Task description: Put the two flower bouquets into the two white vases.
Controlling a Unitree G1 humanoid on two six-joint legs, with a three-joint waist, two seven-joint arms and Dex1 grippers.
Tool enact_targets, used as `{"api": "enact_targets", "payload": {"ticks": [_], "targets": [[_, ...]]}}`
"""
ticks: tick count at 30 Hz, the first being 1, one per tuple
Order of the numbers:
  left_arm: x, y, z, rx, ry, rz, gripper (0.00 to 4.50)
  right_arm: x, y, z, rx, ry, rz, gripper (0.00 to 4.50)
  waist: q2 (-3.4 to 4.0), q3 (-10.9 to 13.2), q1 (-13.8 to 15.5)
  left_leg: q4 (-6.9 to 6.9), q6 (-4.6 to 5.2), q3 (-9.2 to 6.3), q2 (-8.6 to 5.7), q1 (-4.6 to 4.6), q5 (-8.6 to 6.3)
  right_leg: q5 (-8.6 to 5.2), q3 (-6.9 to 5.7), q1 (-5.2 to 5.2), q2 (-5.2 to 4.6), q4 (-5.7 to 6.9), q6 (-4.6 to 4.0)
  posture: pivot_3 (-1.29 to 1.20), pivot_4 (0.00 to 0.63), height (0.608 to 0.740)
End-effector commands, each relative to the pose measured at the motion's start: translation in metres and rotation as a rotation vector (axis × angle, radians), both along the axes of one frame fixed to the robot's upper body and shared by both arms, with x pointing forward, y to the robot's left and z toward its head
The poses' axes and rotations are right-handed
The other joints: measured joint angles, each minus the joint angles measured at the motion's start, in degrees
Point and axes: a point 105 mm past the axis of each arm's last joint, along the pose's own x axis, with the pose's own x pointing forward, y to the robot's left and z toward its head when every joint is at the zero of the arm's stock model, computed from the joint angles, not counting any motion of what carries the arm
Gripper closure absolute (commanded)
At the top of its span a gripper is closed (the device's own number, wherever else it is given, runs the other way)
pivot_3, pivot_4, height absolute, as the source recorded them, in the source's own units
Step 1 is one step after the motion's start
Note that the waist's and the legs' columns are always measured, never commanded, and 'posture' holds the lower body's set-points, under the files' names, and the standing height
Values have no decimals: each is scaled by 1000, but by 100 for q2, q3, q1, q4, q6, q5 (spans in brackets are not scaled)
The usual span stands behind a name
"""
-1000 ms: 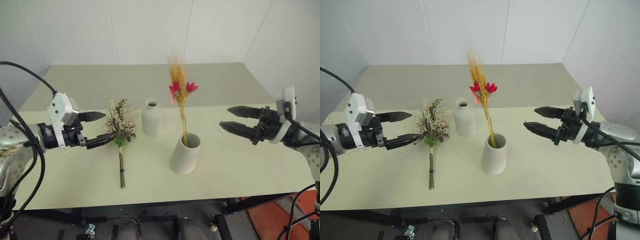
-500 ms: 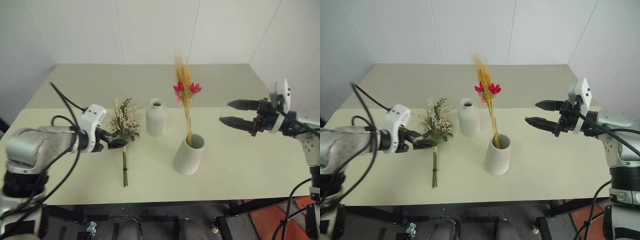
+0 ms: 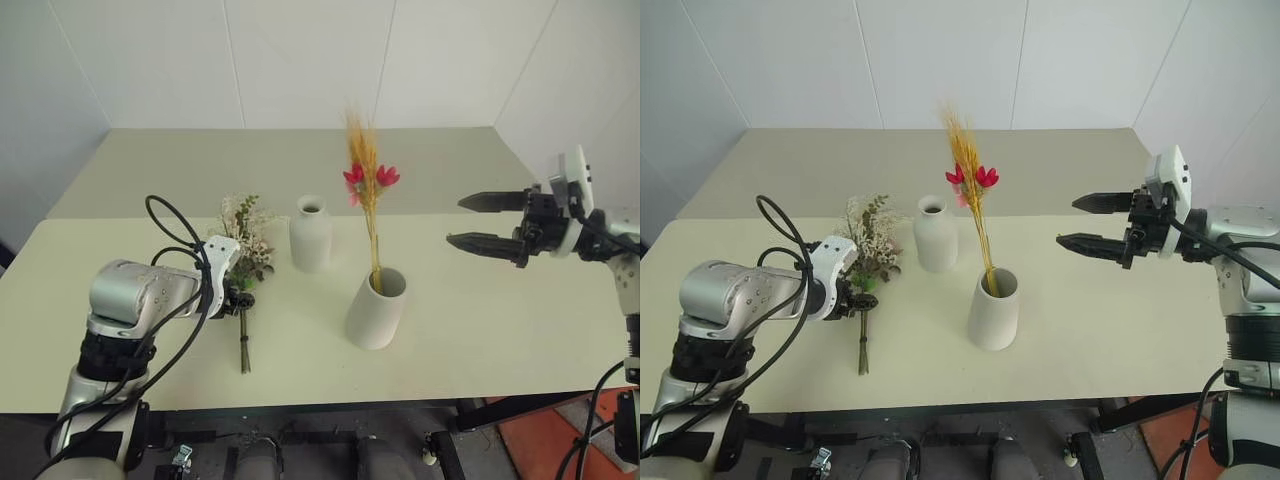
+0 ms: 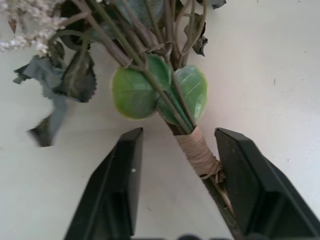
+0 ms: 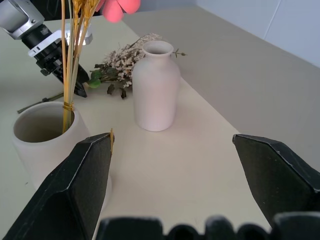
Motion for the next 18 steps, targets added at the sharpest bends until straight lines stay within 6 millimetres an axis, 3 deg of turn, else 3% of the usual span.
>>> {"api": "enact_targets", "payload": {"ticks": [1,5,11,14,18], "targets": [[3,9,8,13,-33,42,3177,-4,0,12,-26,-55,20,0,0,0,-3,0,0,0,0,0,0,0,0,0,0,0,0,0,150,740],[5,24,13,36,-56,104,4323,-5,-1,11,-33,-43,25,0,0,0,-5,0,0,0,0,0,0,0,0,0,0,0,0,0,150,740],[16,47,35,87,-192,207,4376,-9,-3,11,-47,-30,46,0,0,0,0,0,0,0,0,0,0,1,0,0,0,0,-1,0,150,740],[30,60,67,81,-366,256,4376,-9,-6,11,-39,-35,39,0,0,0,4,0,-1,0,0,-1,0,1,-1,-1,-1,-1,-2,0,150,740],[48,67,140,-105,-661,283,4376,-9,-7,8,-39,-37,34,0,-2,1,50,5,-1,-2,0,-4,0,3,-5,-1,-1,0,-3,0,150,740]]}}
